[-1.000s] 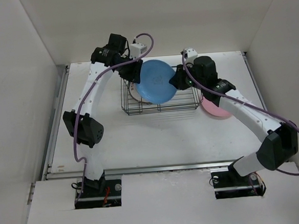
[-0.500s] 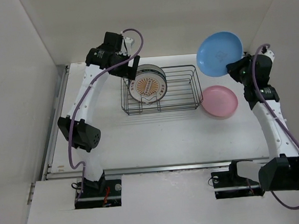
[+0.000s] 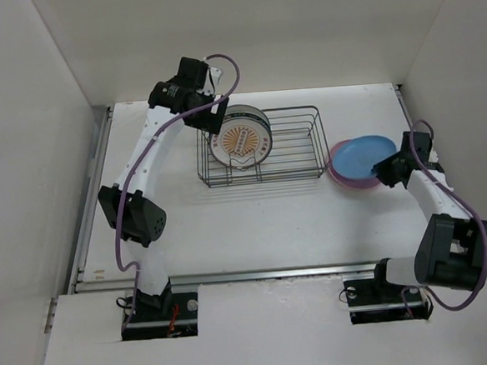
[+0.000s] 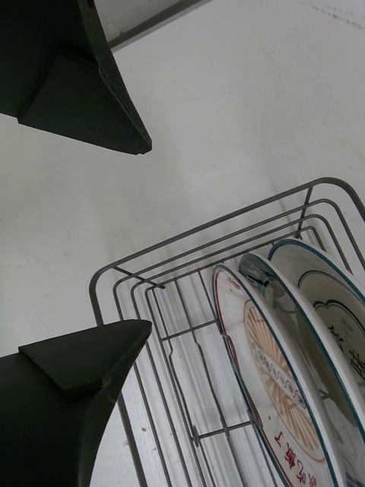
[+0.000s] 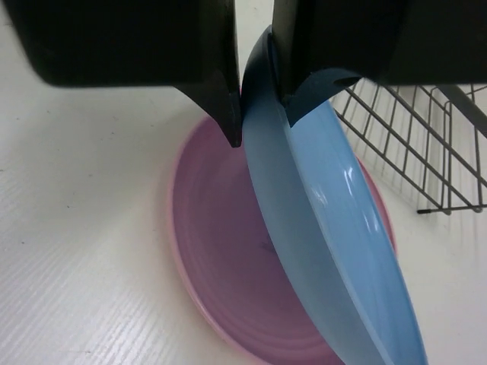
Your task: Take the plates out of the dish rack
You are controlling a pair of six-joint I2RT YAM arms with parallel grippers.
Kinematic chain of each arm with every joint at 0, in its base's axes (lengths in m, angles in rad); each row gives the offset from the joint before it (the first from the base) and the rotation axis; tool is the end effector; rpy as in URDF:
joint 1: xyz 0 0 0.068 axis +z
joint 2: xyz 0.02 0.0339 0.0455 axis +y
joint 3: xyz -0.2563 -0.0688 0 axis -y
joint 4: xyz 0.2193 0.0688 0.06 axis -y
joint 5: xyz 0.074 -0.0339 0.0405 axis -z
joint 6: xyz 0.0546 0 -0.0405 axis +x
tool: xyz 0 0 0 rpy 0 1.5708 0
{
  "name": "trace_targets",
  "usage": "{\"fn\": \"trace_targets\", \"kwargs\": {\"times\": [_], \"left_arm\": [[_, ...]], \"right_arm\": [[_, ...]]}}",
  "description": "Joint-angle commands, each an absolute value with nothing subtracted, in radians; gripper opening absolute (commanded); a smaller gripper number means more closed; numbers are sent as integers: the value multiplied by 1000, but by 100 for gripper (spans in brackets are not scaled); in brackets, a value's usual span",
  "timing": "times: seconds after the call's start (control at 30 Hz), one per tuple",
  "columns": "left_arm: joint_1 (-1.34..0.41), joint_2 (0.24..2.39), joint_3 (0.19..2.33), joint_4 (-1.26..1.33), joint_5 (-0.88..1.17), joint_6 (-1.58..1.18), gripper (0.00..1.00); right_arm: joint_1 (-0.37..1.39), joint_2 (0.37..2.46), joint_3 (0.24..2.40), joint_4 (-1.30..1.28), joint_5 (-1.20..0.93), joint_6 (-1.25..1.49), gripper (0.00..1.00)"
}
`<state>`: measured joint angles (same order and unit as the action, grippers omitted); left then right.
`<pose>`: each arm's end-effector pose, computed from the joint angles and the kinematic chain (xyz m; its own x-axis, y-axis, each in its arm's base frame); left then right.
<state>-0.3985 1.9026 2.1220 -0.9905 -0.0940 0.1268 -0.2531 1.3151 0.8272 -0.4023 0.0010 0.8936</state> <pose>0.3674 -0.1491 0.3727 -0.5962 0.3876 -0.7031 0.4029 0.9019 0.1556 0.2497 -0.0646 0.2117 -0.2759 0.8763 -0.3949 0.7437 0.4549 0.4899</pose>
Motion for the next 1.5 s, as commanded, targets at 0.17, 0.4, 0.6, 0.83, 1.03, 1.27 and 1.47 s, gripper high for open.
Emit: {"fn": "trace_targets", "kwargs": {"times": [0.17,0.4,0.6,0.83,1.03,1.27,1.47], "left_arm": [[-419,1963,2187,-1038,-126,158,88],[-468,2008,2249,-1060,-147,189,88],[-489,2028,2249,-1026,-103,262,82],[-508,2101,2260,-969,-114,330,48],[-508,2137,2260,-950,-132,330,39],[-508,2137,2226,-881,-221,293,39],[-508,2082,2217,-890,-255,270,40]], "right_arm": [[-250,1391,929,-493,-12,795,93],[-250,1344,940,-543,72,761,95],[-250,1313,950,-522,71,720,95],[-203,1293,969,-502,71,698,94],[-193,1293,969,-502,80,687,94],[-184,1293,960,-502,80,669,94],[-175,1284,960,-502,89,649,93]]}}
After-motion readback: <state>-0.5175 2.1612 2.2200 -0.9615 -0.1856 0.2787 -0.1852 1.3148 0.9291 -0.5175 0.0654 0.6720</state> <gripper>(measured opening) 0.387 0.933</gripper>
